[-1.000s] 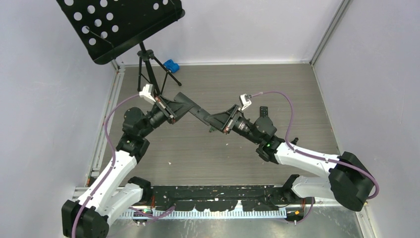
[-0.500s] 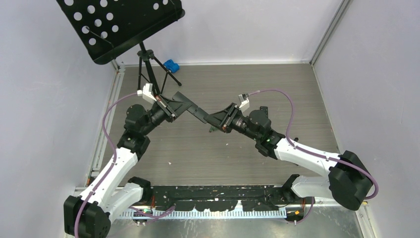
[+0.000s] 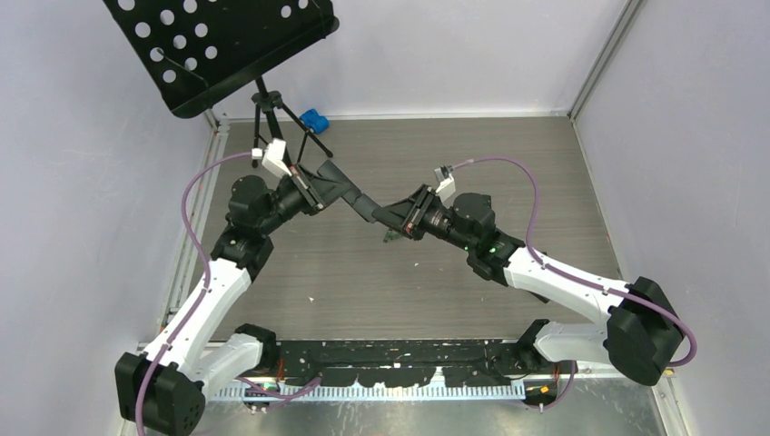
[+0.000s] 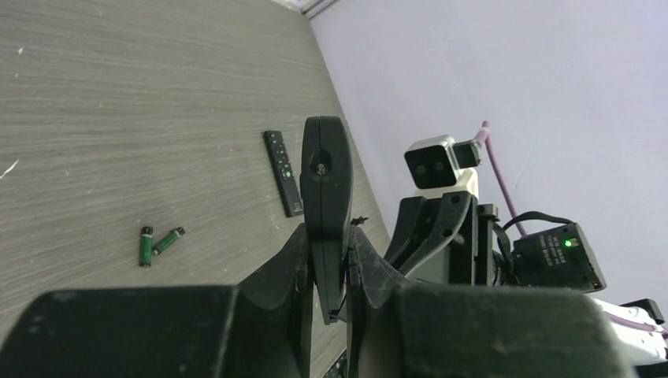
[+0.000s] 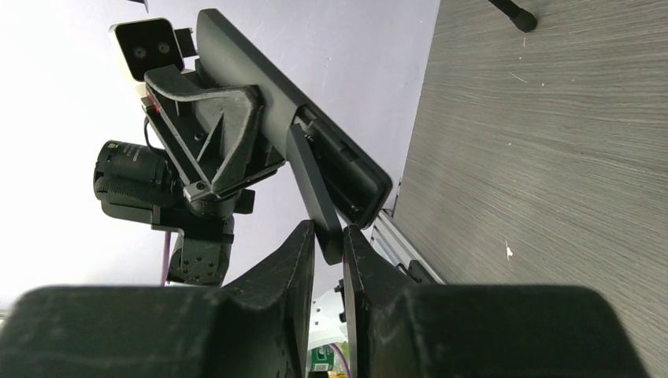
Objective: Load the batteries into the remote control
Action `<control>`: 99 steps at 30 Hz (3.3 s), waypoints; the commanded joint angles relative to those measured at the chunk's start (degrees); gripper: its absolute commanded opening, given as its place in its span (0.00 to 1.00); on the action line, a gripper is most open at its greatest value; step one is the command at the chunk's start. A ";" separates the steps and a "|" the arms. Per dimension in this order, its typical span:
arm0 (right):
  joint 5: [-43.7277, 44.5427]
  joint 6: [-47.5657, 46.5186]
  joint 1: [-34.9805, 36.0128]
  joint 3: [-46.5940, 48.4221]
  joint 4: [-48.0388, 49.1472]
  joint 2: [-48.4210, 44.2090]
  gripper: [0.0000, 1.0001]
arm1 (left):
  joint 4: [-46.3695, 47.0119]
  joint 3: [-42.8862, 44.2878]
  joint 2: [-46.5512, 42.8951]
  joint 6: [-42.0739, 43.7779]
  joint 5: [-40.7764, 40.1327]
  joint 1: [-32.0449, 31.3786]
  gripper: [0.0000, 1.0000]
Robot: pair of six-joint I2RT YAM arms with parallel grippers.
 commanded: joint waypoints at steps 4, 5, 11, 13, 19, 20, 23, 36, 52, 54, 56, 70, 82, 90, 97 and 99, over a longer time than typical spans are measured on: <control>-0.95 1.10 -0.13 1.55 -0.51 0.16 0.15 | -0.84 2.42 0.37 2.78 1.79 0.14 0.00; -0.89 1.19 -0.13 1.42 -0.24 0.20 0.14 | -0.74 2.42 0.31 2.63 1.86 0.14 0.00; -0.58 2.02 -0.21 0.08 4.65 0.32 0.00 | -0.71 1.66 0.43 3.43 2.04 0.14 0.00; -0.31 1.84 -0.21 -0.37 6.15 -0.23 0.00 | -1.18 1.08 0.69 4.60 1.67 0.14 0.00; 3.44 0.49 -0.66 -3.24 7.58 -4.03 0.00 | -0.61 -3.21 1.53 9.00 0.31 0.14 0.00; 4.36 0.16 -0.92 -3.79 6.52 -4.76 0.00 | 0.05 -4.03 1.57 9.53 0.32 0.14 0.00; 7.08 -1.40 -1.71 -5.01 1.83 -7.06 0.00 | 0.74 -5.73 1.68 11.37 0.78 0.14 0.00; 21.05 -4.28 -8.59 -10.76 -28.09 -4.77 0.00 | 10.65 -6.13 2.90 12.08 22.18 0.05 0.00; 24.66 -10.93 -9.87 -12.45 -32.84 -0.72 0.55 | 15.43 -4.97 1.63 10.86 30.40 -0.08 0.00; 25.03 -14.89 -9.88 -10.08 -35.37 -2.46 0.60 | 13.21 -4.18 1.30 12.03 30.21 -0.04 0.00; 21.60 -20.01 -9.88 -8.99 -32.58 -4.89 0.62 | 12.69 -3.87 1.09 12.09 30.54 -0.04 0.00; -25.23 -27.46 -6.31 -1.79 0.38 -11.38 0.71 | 17.39 -2.91 0.94 6.65 37.66 -0.54 0.00; -27.41 -28.94 3.83 5.30 3.09 -2.61 0.49 | 31.52 -3.52 0.89 -6.95 36.48 -1.18 0.00; -24.41 -24.07 3.83 4.46 9.53 -1.64 0.08 | 40.95 -4.28 1.59 -18.31 32.58 -1.18 0.26; -24.33 -20.61 3.83 5.01 12.94 0.61 0.03 | 42.13 -6.02 1.46 -20.24 25.81 -1.18 0.52; -24.32 -20.04 3.84 5.14 13.28 1.10 0.03 | 42.18 -6.22 1.80 -20.25 25.74 -1.18 0.48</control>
